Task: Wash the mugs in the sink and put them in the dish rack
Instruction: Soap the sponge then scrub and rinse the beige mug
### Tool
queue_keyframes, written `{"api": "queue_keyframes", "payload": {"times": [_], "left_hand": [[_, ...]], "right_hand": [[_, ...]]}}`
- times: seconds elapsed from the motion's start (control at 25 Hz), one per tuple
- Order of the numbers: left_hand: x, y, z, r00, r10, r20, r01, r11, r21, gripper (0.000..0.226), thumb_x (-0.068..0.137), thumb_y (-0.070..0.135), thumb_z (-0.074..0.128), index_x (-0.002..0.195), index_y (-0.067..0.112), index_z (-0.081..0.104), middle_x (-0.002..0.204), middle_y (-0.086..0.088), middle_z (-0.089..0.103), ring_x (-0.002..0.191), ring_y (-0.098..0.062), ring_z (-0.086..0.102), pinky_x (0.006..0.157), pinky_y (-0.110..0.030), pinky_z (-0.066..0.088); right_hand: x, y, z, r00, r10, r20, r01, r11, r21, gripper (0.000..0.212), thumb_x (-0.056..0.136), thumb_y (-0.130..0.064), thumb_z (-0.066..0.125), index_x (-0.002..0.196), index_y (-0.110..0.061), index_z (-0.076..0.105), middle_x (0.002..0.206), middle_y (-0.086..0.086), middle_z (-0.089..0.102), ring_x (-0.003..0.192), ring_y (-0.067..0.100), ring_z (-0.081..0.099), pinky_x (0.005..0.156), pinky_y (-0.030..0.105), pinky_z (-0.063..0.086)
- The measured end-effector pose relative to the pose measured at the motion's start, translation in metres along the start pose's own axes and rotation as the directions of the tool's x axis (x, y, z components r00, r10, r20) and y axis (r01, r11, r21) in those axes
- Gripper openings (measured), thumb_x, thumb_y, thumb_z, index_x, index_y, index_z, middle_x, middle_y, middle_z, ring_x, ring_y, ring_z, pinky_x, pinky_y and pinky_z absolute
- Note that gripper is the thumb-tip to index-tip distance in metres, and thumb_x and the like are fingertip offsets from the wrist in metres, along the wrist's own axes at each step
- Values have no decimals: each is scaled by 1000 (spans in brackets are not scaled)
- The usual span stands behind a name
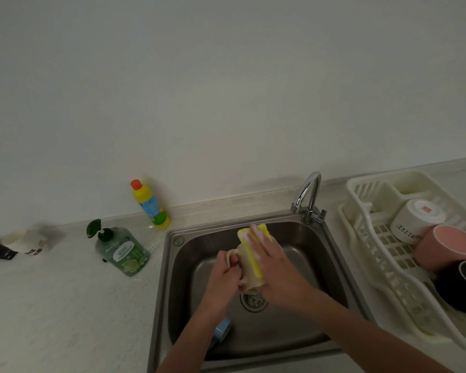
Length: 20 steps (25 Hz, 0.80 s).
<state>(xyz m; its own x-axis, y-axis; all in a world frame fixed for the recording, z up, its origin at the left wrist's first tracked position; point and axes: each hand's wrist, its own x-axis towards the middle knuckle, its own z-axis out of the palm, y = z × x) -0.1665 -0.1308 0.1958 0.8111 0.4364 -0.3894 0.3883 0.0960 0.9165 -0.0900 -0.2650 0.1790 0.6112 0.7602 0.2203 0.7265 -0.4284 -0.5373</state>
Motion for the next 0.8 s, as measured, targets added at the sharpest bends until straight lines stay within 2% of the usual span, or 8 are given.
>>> {"api": "queue_keyframes", "payload": {"times": [0.08, 0.16, 0.28, 0.36, 0.48, 0.56, 0.68, 0.8], "left_hand": [[-4, 1, -5, 997, -75, 21, 78, 976, -205, 22, 93, -6, 40, 108, 5, 53, 98, -16, 63, 87, -29, 66, 64, -39, 57], [-5, 1, -9, 995, -95, 2, 91, 942, -324, 23, 94, -5, 40, 111, 4, 51, 105, -20, 64, 96, -36, 67, 67, -45, 58], [4, -3, -7, 997, -33, -73, 25, 994, -109, 10, 100, 6, 44, 104, 12, 50, 98, -13, 61, 88, -24, 63, 66, -35, 55], [4, -8, -3, 999, 10, -35, -8, 999, 33, 6, 101, 12, 45, 100, 15, 49, 95, -10, 59, 82, -18, 60, 66, -31, 53], [-3, -8, -4, 999, -40, -17, 40, 998, -47, 10, 103, 11, 44, 107, 12, 52, 97, -10, 61, 82, -19, 62, 61, -28, 53], [-6, -4, -7, 995, -93, -41, 84, 980, -179, 16, 101, 7, 43, 113, 11, 53, 99, -14, 63, 82, -22, 64, 56, -27, 54], [-3, -2, -8, 995, -62, -82, 51, 990, -135, 12, 101, 7, 43, 108, 11, 52, 97, -13, 61, 81, -20, 62, 55, -25, 51], [-9, -1, -1, 1000, -24, 2, 24, 998, -51, 9, 104, 14, 43, 103, 10, 51, 91, -9, 59, 76, -14, 60, 54, -22, 50]], "right_hand": [[0, 5, -10, 989, 130, 71, -146, 932, 331, 115, 71, -31, 85, 156, -28, 8, 163, -8, 11, 150, 8, 10, 120, 32, 27], [-10, 6, -9, 989, 124, 83, -145, 924, 353, 105, 81, -18, 78, 155, -32, 6, 162, -8, 18, 148, 7, 20, 119, 34, 29], [-18, -2, 14, 994, -57, -89, 61, 997, 42, 90, 85, -19, 73, 157, -15, 17, 165, 4, 10, 152, 21, 6, 121, 47, 23], [-11, 1, 24, 980, -189, -68, 170, 960, -222, 93, 76, -24, 75, 154, -11, 25, 163, 11, 14, 150, 35, 6, 120, 54, 20], [0, 10, 10, 993, 113, 18, -115, 982, 149, 117, 70, -39, 84, 157, -27, 8, 163, -6, 10, 151, 16, 11, 121, 42, 25], [-10, 12, 7, 983, 173, 59, -183, 937, 299, 114, 75, -37, 83, 155, -38, 2, 160, -16, 15, 148, 4, 18, 121, 35, 27], [-25, -1, 22, 999, 36, -11, -35, 994, 105, 93, 90, -23, 65, 157, -32, 2, 164, -11, -3, 152, 14, -4, 123, 42, 17], [-12, 1, 20, 988, -134, -76, 118, 976, -185, 101, 75, -34, 76, 156, -19, 18, 164, -3, 6, 152, 26, -4, 120, 42, 15]]}}
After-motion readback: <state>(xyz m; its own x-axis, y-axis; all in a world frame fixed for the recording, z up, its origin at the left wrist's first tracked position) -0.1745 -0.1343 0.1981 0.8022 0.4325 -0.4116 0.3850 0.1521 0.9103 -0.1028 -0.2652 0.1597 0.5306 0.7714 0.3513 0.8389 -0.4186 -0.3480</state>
